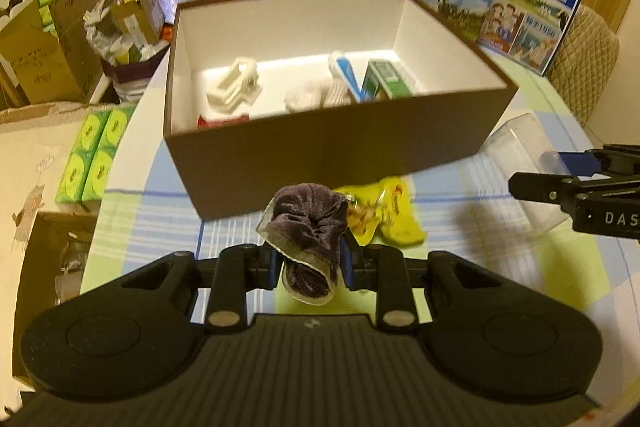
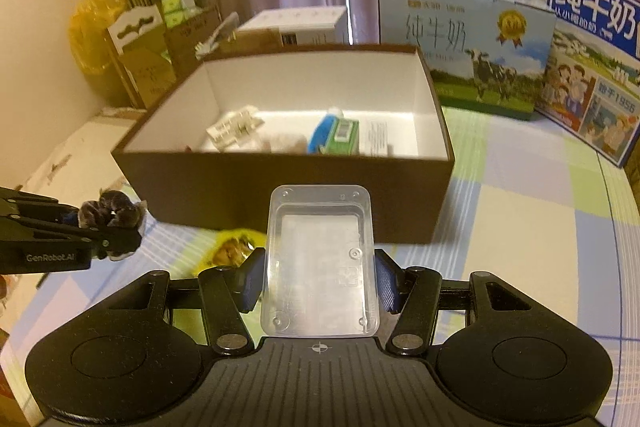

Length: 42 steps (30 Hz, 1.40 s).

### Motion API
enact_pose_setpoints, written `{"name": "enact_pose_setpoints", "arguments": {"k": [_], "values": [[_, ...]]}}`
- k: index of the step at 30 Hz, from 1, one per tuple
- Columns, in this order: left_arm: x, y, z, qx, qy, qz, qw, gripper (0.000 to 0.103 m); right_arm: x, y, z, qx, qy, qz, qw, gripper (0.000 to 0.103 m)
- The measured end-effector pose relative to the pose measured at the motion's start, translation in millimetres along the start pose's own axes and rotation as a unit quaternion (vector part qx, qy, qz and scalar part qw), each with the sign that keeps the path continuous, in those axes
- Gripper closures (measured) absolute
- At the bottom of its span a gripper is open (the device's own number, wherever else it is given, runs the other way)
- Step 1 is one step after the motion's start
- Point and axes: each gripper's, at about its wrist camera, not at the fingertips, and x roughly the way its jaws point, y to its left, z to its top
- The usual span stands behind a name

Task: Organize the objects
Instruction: 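Carry the scrunchie with the left tool while the right tool carries the clear box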

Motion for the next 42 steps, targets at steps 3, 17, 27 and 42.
{"name": "enact_pose_setpoints", "arguments": {"k": [3, 17, 27, 42], "values": [[-3.8, -0.2, 8.9, -0.001, -0.011, 0.000, 0.9999, 0.079, -1.9, 0.3, 7.8, 0.000, -0.009, 0.005, 1.000, 0.050], [-0.6, 6.8, 70.0, 0.008, -0.064, 0.018, 0.9977, 0.079, 12.0, -5.8, 69.3, -0.005, -0.057, 0.003, 0.998, 0.050], [32.7, 10.2, 112.6, 0.018, -0.062, 0.029, 0.9975, 0.079, 45.5, -19.3, 113.2, -0.011, -0.061, -0.018, 0.998, 0.050], [102.8, 13.0, 163.2, 0.041, -0.009, 0.033, 0.9986, 0.078, 118.8, -50.4, 149.5, 0.006, -0.005, -0.046, 0.999, 0.050]]}}
